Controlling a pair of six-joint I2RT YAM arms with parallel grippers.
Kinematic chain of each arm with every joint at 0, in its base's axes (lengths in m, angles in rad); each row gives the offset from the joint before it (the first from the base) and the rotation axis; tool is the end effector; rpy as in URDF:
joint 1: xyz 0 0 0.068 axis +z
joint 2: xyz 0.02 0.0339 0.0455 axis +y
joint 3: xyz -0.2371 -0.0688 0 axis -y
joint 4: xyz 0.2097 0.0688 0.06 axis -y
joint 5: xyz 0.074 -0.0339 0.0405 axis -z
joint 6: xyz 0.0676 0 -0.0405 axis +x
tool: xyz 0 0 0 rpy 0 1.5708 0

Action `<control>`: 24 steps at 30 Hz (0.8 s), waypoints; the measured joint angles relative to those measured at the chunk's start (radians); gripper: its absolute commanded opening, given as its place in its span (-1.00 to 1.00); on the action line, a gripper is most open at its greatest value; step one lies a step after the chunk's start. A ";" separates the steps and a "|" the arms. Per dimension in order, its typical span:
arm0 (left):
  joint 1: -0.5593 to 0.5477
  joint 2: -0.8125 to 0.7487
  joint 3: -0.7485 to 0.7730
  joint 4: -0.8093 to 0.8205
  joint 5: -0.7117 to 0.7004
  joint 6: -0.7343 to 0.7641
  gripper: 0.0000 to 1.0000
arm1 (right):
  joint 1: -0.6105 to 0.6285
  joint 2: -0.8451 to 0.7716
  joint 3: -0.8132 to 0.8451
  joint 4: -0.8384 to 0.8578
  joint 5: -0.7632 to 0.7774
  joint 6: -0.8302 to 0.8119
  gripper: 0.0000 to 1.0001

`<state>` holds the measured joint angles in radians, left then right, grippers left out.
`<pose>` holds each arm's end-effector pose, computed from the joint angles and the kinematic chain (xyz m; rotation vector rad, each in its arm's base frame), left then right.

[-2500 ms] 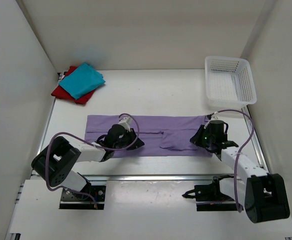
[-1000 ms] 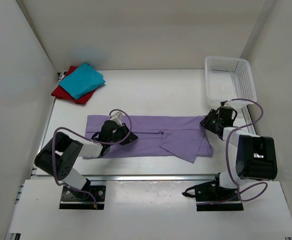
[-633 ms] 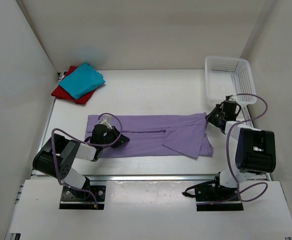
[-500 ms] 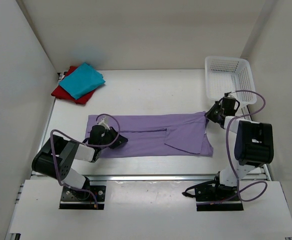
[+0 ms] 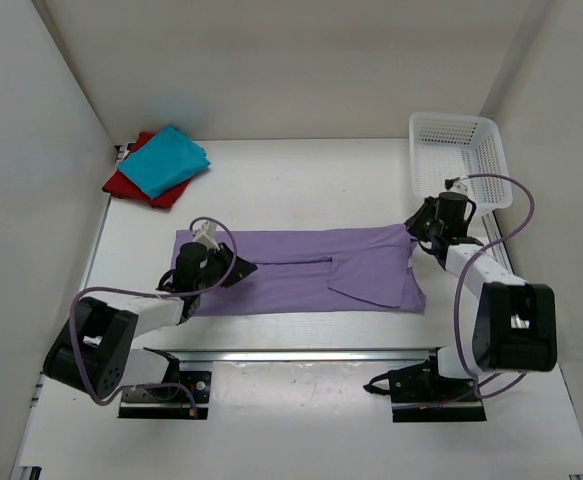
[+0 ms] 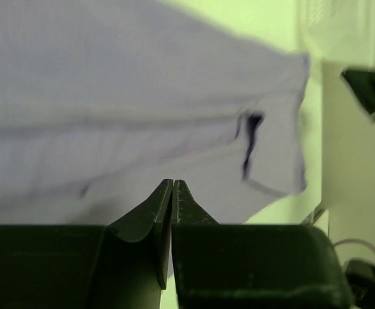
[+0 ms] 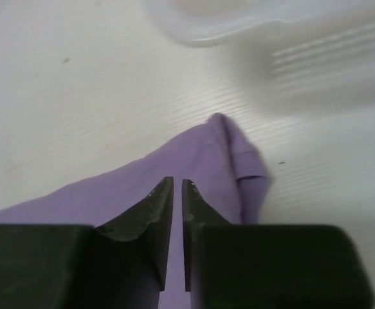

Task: Fold and stack the t-shirts
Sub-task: Fold the other side of the tshirt into a rectangle, then rotate the tshirt 90 degrees

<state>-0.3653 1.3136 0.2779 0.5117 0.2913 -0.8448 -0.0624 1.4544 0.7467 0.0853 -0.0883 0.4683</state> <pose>0.2157 -0.1033 0.1236 -0.3470 2.2167 -1.0036 0.3054 -0.0131 0.1759 0.5309 2.1445 0.3241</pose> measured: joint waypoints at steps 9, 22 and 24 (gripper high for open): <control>0.234 0.172 0.124 0.109 0.036 -0.084 -0.77 | 0.192 -0.061 -0.170 0.040 -0.082 0.075 -1.00; 0.445 0.145 -0.113 0.182 0.091 -0.257 -0.77 | 0.198 0.316 0.087 0.057 -0.235 0.121 -1.00; 0.427 0.014 -0.126 0.108 0.065 -0.231 -0.67 | 0.209 0.423 0.230 0.031 -0.254 0.121 -0.99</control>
<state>0.0616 1.3281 0.1520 0.6201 0.3561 -1.0756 0.1467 1.8774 0.9768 0.1162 -0.3420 0.5888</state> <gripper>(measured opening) 0.117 0.004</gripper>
